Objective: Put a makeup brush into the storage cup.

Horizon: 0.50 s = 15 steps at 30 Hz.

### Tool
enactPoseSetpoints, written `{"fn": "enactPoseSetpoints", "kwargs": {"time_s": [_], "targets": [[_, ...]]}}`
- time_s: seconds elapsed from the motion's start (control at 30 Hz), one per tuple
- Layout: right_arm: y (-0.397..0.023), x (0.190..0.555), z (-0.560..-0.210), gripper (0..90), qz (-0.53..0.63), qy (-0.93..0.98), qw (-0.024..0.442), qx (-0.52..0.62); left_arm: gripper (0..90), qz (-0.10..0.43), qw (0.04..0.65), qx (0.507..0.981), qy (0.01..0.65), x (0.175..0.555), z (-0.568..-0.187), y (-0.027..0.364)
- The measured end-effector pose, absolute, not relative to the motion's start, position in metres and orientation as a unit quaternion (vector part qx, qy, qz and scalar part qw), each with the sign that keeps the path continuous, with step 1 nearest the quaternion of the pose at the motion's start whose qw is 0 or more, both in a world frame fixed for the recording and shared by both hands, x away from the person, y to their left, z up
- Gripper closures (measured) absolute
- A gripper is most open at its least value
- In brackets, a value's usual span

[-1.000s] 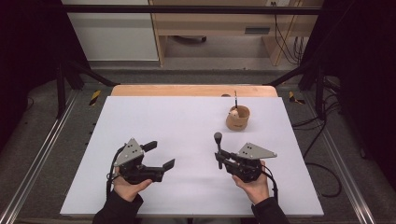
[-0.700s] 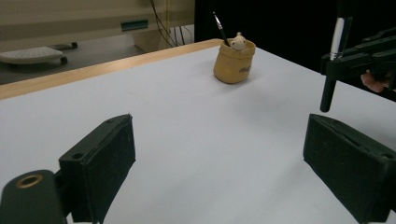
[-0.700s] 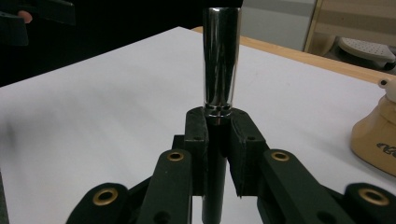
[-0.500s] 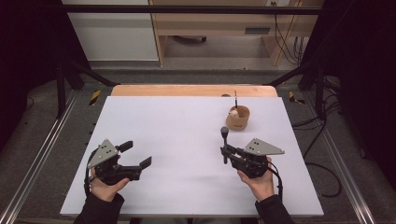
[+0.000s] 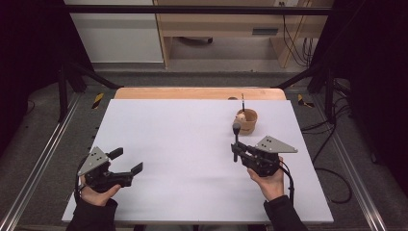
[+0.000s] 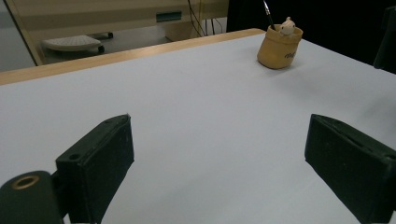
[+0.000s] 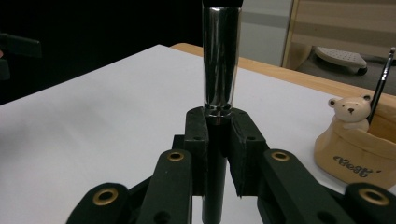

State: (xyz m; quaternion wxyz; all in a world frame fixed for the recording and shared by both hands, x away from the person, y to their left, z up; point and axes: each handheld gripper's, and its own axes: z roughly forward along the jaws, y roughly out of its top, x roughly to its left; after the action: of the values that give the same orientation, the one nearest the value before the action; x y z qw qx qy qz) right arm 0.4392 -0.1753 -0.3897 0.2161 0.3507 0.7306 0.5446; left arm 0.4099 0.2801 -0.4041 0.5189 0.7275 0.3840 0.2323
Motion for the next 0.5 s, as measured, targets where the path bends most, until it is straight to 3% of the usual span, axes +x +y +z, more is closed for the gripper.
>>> {"fn": "enactPoseSetpoints", "kwargs": {"time_s": [0.5], "targets": [[-0.189,0.46,-0.379,79.2,0.544,0.701,0.237,0.395,7.7,0.236,0.512,0.726,0.395,0.414,-0.413,0.29]]}}
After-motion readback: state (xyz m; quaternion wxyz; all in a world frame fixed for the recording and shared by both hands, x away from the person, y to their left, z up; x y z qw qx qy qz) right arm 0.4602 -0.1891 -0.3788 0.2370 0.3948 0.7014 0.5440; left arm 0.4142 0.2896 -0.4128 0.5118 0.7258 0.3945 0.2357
